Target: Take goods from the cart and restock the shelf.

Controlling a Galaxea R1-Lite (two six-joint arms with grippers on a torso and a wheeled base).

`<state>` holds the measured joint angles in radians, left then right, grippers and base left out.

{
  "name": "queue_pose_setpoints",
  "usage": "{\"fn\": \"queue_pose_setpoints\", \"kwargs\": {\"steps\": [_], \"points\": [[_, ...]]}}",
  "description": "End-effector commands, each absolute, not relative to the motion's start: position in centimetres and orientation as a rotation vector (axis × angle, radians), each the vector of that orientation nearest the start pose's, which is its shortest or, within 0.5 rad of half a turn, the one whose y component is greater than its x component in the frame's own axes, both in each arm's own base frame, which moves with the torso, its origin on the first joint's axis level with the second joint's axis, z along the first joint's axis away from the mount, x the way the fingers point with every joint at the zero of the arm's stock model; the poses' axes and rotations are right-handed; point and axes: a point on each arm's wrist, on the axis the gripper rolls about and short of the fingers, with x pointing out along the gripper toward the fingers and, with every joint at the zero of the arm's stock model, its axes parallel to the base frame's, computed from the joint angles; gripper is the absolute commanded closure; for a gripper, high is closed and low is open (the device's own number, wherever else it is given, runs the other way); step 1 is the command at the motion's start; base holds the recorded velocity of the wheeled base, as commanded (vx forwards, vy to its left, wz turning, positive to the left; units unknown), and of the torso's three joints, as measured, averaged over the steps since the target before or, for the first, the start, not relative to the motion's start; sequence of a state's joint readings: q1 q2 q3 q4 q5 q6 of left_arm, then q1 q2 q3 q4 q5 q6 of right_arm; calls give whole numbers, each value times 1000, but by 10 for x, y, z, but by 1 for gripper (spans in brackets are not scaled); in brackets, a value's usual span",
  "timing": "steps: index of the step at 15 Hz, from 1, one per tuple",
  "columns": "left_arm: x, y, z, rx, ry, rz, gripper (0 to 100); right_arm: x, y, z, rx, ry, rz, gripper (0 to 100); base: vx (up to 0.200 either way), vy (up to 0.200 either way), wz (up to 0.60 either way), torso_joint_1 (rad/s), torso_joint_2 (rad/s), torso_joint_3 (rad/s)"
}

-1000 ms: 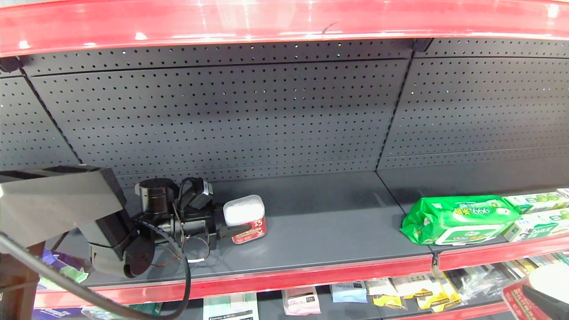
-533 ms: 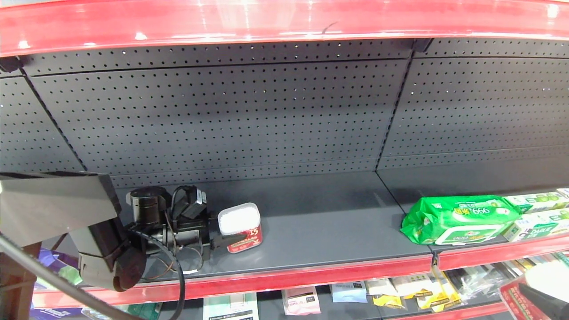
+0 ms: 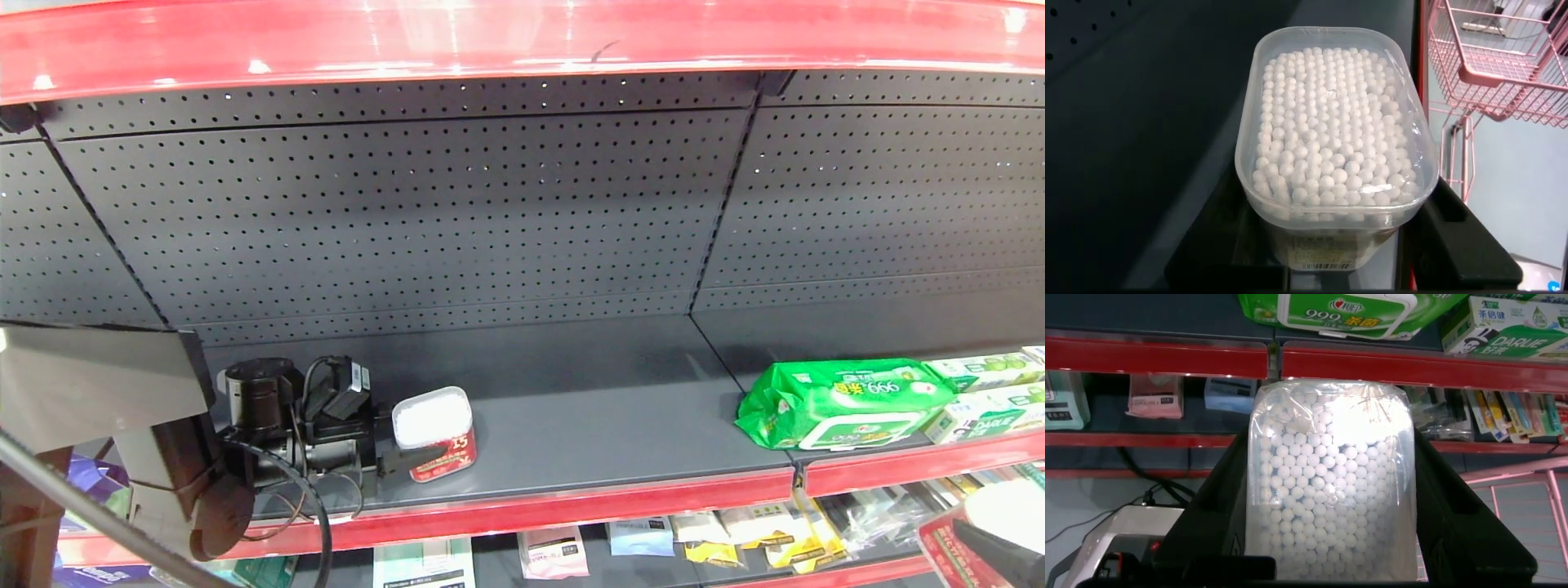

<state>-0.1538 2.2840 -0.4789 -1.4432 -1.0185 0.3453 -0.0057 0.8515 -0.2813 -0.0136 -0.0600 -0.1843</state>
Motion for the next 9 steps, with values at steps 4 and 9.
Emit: {"fn": "queue_pose_setpoints", "kwargs": {"steps": [4, 9], "points": [[305, -67, 4, 128, 156, -1221, 100, 77, -2, 141, -194, 561, -13, 100, 0, 0, 0, 0, 0, 0], [303, -73, 2, 127, 162, -1243, 100, 76, -2, 141, -193, 557, -16, 100, 0, 0, 0, 0, 0, 0]]}}
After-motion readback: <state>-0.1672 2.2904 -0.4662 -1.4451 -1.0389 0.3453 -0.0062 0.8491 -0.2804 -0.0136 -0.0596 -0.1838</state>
